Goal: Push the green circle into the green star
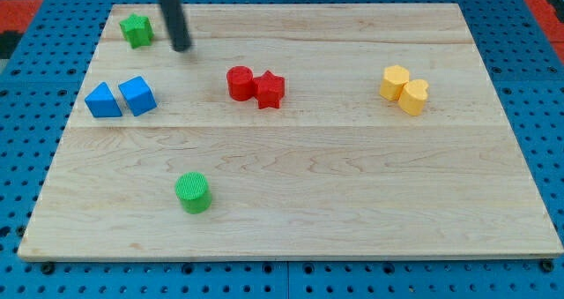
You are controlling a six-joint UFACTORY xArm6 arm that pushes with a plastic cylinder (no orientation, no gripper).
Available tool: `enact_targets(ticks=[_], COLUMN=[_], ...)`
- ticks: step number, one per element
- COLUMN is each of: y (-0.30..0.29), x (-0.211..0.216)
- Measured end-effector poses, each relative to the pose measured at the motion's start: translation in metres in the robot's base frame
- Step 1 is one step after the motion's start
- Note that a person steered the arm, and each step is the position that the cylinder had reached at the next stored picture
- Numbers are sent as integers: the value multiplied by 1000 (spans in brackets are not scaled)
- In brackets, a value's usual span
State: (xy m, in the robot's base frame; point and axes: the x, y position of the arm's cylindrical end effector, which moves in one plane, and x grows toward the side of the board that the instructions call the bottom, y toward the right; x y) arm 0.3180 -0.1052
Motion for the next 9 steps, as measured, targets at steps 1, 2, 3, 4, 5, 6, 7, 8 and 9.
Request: enact_targets(ticks=[1,2,3,4,5,6,7,8,9], y=[6,9,54,47,61,26,-43,-54,-54], x=[90,177,243,256,300,301,289,242,263])
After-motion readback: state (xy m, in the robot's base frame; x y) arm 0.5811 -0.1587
